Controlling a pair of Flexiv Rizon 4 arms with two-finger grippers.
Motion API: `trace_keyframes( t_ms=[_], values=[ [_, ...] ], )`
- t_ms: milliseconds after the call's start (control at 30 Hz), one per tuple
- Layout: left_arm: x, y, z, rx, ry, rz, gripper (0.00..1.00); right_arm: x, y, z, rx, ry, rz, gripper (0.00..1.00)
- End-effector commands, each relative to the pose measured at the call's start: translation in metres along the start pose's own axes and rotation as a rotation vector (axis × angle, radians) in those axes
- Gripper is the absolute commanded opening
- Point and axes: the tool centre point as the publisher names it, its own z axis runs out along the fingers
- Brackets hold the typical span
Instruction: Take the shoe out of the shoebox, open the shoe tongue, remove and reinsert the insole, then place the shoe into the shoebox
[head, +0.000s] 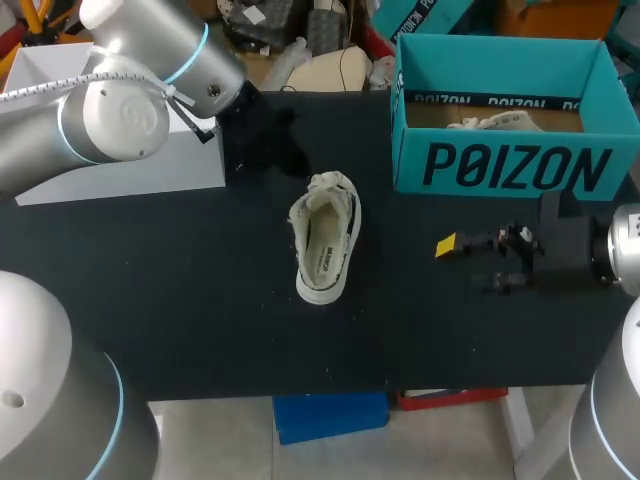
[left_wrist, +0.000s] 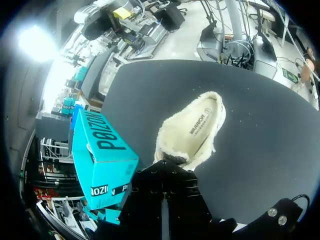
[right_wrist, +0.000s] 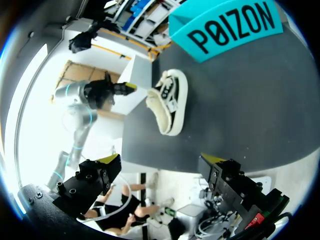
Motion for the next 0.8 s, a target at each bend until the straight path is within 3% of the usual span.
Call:
trace_keyframes(
  t_ms=[33,267,800],
  values=[
    [-0.010,0.016,0.014,-0.018,0.042,0.012,0.00,0.000,0.000,0.000,0.001,-0.001,0.000,1.00],
    [-0.008,0.028,0.039,-0.014,0.122,0.079,0.00,0.000,0.000,0.000,0.001,-0.001,0.000,1.00],
    [0.020,-0.002,0.078,0.093,0.220,0.123,0.00,0.000,0.000,0.000,0.001,-0.001,0.000,1.00]
  ],
)
